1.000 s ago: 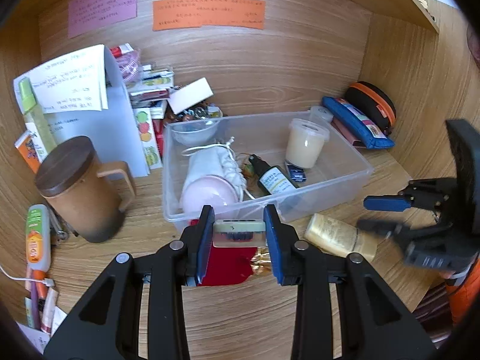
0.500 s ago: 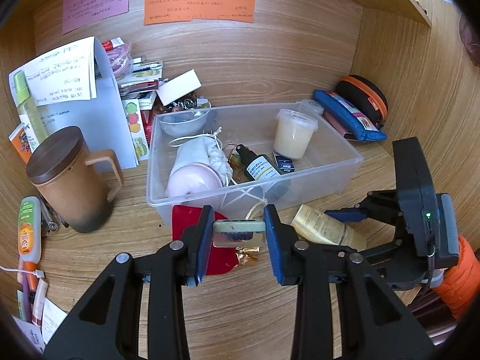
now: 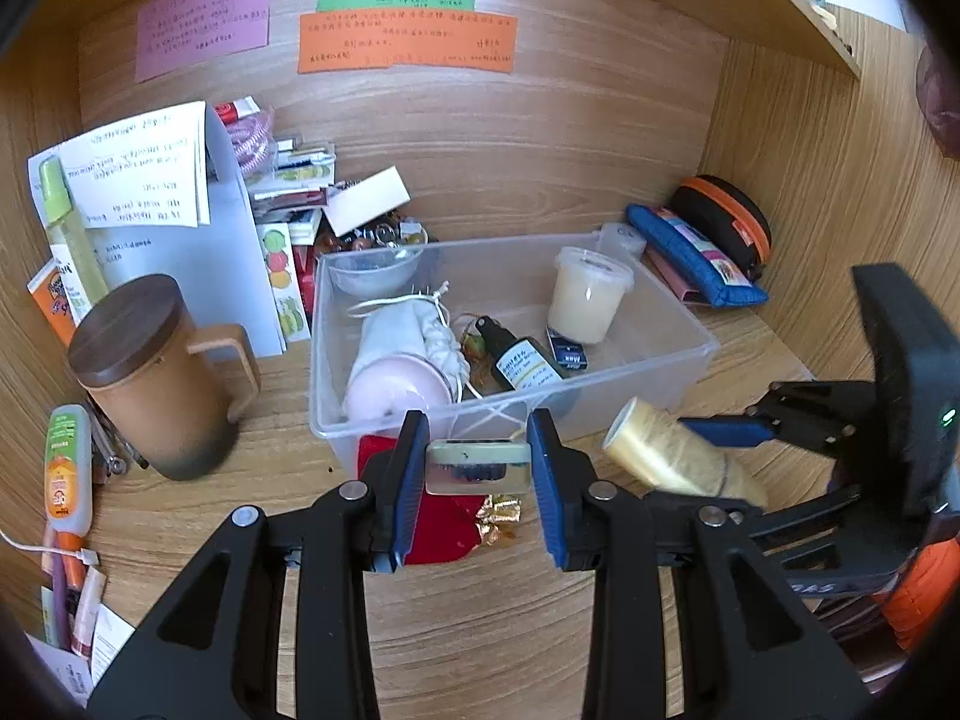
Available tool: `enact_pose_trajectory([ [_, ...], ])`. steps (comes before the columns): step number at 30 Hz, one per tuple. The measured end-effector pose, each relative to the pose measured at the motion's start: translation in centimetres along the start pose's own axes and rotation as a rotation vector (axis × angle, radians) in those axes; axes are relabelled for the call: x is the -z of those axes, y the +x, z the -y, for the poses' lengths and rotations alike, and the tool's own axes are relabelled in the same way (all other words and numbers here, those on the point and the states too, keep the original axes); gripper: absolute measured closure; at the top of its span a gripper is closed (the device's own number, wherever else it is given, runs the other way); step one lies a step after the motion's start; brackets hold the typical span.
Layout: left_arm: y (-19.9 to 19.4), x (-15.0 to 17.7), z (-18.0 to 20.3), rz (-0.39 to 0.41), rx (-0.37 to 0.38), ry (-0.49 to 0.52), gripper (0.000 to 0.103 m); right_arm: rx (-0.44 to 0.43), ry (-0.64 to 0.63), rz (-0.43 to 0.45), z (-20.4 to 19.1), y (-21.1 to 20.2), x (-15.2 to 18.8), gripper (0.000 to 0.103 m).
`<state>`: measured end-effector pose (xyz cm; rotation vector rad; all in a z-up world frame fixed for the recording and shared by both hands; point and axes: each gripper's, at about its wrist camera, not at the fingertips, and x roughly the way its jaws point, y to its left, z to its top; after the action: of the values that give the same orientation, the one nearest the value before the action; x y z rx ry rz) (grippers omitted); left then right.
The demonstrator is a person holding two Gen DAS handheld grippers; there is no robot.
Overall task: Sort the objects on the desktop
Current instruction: 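Carry the cream tube and dotted block over the clear box and release both inside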
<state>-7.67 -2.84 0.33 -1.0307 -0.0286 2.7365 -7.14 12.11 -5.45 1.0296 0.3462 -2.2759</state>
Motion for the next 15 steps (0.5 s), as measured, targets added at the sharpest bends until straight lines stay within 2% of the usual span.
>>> enact_pose_trajectory([
  [6,0.1,-1.0,-0.5,0.001,-0.001,0.007,0.070,0.027,-0.018,0.054,0.1,-1.9,-2.0,0.058],
  [15,1.6,-3.5,-1.6,-0.011,0.021,0.010,0.070,0.047,0.000,0.073,2.0,-1.3,-5.4,0.058],
])
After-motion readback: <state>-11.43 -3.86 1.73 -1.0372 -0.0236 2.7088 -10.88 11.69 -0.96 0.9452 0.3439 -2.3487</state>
